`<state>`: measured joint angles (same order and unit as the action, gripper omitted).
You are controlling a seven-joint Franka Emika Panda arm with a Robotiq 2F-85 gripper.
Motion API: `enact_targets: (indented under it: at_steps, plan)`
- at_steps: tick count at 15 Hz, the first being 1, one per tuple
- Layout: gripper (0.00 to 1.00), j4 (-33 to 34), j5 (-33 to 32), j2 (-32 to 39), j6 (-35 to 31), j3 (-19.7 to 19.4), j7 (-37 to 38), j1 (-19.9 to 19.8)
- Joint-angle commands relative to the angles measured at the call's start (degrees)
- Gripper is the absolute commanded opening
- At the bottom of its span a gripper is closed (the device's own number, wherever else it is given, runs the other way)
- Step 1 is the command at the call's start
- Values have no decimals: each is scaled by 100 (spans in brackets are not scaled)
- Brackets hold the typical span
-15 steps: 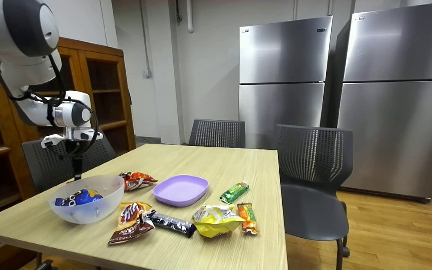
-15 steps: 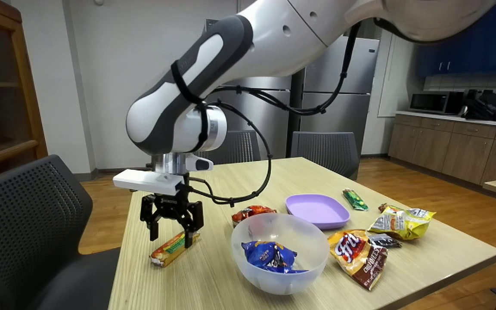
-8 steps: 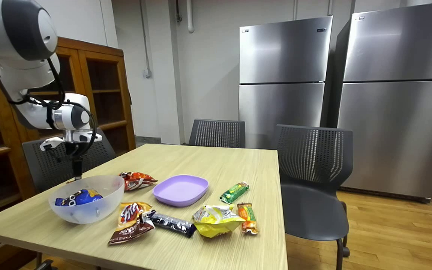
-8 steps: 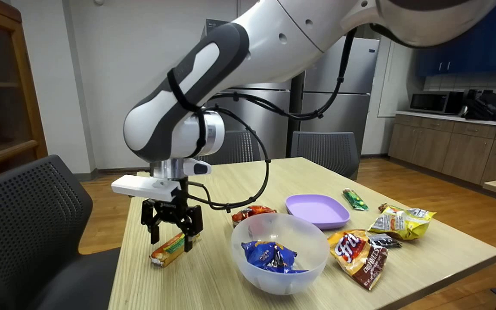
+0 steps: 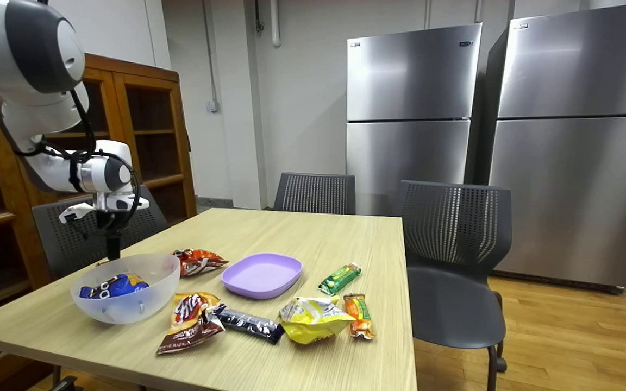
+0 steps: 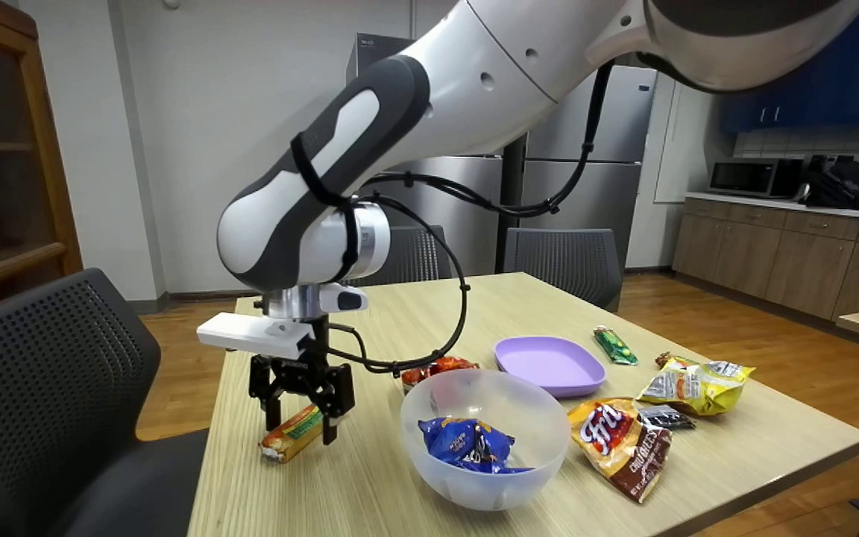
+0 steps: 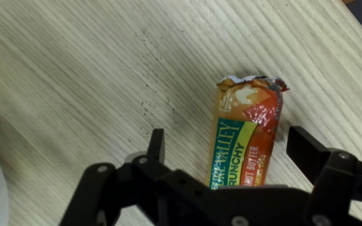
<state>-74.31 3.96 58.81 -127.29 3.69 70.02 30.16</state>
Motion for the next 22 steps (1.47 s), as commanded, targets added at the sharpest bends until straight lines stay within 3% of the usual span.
enact_targets:
  at_steps: [1,2,9,16,22]
  plan:
    - [88,228,-124,94,168,-64,254,79]
    - [74,223,-129,90,165,-64,259,80]
    - [18,154,-157,20,132,-62,290,90]
    - [18,-261,-253,-541,311,-60,177,168]
    - [18,-617,-133,-1177,798,97,-293,-19]
